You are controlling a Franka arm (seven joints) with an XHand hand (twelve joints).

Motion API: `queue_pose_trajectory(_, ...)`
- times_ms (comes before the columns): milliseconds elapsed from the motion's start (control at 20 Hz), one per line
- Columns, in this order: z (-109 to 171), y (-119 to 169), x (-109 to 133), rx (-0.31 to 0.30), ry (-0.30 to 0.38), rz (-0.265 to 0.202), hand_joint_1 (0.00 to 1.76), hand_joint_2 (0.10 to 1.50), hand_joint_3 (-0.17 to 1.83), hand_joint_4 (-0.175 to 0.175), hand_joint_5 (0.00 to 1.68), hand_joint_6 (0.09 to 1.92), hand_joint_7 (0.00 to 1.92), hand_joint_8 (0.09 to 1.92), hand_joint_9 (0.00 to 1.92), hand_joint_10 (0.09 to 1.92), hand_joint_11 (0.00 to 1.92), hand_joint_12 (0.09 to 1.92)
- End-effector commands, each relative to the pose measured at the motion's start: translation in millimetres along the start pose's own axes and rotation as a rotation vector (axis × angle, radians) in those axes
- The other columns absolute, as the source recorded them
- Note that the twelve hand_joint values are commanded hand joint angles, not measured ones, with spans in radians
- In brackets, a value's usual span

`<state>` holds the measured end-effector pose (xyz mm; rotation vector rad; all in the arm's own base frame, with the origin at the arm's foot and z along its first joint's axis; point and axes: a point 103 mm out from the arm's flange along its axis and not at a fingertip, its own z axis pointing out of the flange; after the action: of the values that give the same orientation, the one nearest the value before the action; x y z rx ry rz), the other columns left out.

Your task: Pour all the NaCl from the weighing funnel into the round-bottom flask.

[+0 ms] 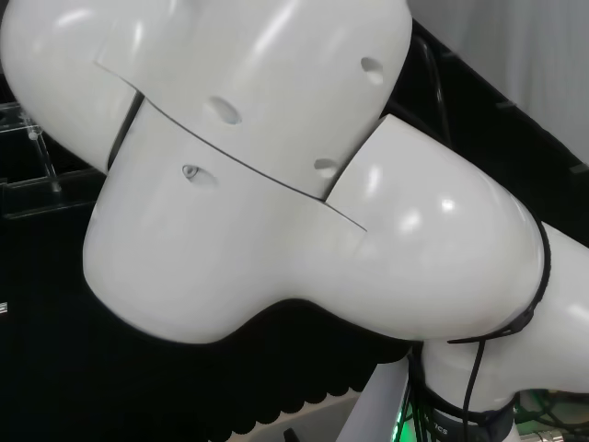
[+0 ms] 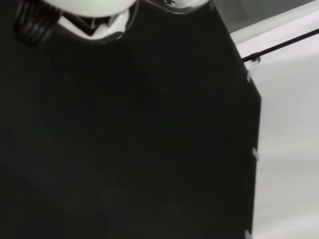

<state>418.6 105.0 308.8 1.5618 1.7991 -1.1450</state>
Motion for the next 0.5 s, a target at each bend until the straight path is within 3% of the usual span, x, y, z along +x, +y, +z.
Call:
queue_pose_trajectory(50,3,1,-5,0.019,0.097,-0.007,1.12,0.63,0.72,0.175,1.26,0.73,0.62,0.6,0.93,0.37,0.7,1.15)
queue_pose_trajectory(500,22,7,-22,0.058,0.258,-0.006,1.12,0.63,0.72,0.175,1.26,0.73,0.62,0.6,0.93,0.36,0.7,1.15)
